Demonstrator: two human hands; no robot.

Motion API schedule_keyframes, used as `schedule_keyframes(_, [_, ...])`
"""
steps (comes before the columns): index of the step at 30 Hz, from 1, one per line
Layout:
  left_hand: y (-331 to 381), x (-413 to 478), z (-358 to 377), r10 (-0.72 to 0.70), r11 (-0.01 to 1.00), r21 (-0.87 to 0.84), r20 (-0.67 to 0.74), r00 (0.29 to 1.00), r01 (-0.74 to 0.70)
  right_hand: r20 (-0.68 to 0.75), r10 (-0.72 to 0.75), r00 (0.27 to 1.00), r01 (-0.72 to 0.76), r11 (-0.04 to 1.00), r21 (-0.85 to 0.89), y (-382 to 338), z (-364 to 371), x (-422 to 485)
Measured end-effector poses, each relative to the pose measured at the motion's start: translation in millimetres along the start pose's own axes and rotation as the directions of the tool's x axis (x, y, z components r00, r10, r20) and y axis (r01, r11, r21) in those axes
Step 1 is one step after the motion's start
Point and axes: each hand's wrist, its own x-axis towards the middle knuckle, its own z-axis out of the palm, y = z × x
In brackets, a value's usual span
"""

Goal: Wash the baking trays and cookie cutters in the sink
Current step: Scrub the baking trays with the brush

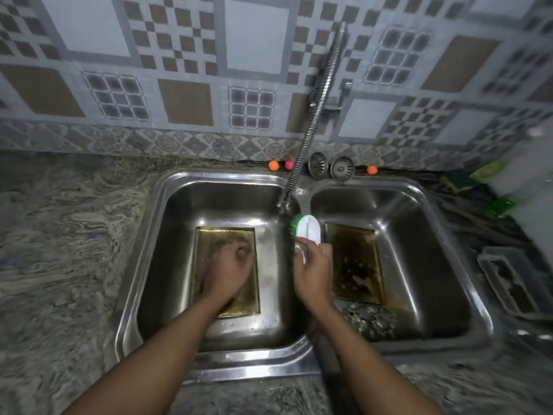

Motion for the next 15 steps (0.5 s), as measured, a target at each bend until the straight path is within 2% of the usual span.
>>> schedule_keyframes(5, [81.7,-6.2,47.3,0.23,0.971,-0.06,-0.031,0.973,-0.231,-0.124,-0.039,0.992,0.039,0.999,-0.001,9.8,-77.4,21.8])
schedule_keyframes(8, [124.0,-7.0,83.9,0.3,0.954,-0.043,0.049,0.953,-0.298,-0.199,-0.071,0.978,0.07,0.997,-0.011,30.4,-127.0,36.4])
schedule_keyframes(11, [155.7,-7.6,123.3,0.285,0.958,0.005,0.13,0.95,-0.288,-0.236,-0.099,0.967,0.092,0.995,-0.042,56.5,-178.0,50.8])
schedule_keyframes(15, [177.0,-10.9,181.1,0.171,0.977,0.096,0.159,0.972,-0.188,-0.212,-0.119,0.97,0.105,0.991,-0.079,99.6,-244.0,71.9])
